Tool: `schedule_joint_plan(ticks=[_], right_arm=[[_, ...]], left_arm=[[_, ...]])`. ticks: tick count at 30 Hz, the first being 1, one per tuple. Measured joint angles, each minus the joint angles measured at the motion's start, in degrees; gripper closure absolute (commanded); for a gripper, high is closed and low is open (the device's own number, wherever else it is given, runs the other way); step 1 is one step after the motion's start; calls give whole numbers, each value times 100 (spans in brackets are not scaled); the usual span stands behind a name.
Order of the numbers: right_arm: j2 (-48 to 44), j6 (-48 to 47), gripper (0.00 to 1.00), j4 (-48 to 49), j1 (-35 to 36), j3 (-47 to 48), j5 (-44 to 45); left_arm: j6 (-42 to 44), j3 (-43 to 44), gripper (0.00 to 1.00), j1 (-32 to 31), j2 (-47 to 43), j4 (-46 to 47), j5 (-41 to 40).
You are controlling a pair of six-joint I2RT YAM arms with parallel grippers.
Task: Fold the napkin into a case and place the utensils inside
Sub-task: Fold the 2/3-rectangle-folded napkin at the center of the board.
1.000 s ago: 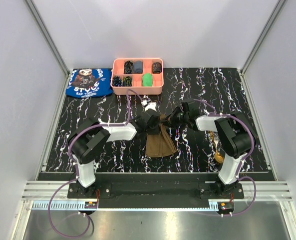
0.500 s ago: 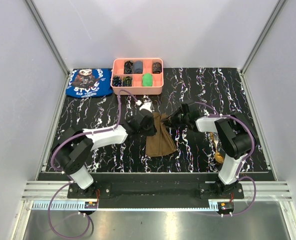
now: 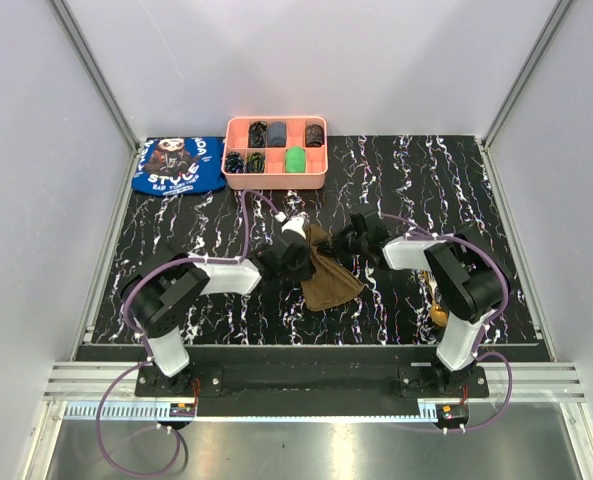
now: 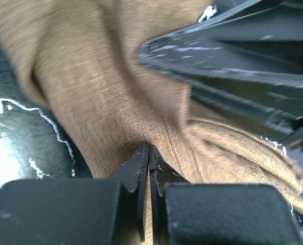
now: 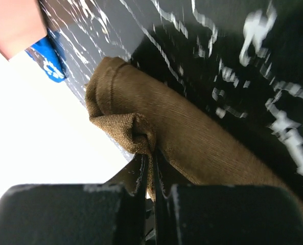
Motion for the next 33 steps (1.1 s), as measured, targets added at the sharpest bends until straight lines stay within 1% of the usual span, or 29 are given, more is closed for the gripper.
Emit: schedule_joint_plan(ticks=[6, 10, 13, 16, 19, 21, 24, 27, 32, 33], right_arm=[[9, 1224, 100, 483, 402, -398, 557], [44, 2055, 100, 791, 656, -662, 1060], [52, 2459, 100, 1215, 804, -911, 1416], [55, 2603, 100, 1561, 837, -1062, 1578], [52, 2673, 100, 1744, 841, -1147, 1659], [39, 2686, 100, 1895, 841, -1233, 1703], [7, 2708, 100, 2024, 844, -1342, 1805], [2, 2723, 100, 2037, 846, -1351, 1829], [-4, 2761, 100, 2026, 846, -1351, 1880], [-11, 2771, 100, 1998, 848, -1351, 1906]], left_arm=[[2, -420, 96, -17, 9, 861, 44], [7, -483, 95, -17, 9, 999, 55], [22, -503, 92, -17, -57, 920, 52], [72, -605, 89, -9, -356, 555, 46], [118, -702, 88, 37, -938, 0, 46], [129, -697, 89, 90, -1390, -328, 26], [120, -629, 92, 210, -1714, -651, -55], [133, -586, 93, 321, -1499, -616, -59], [155, -586, 94, 352, -710, -505, -7], [166, -557, 94, 352, -627, -369, 24]])
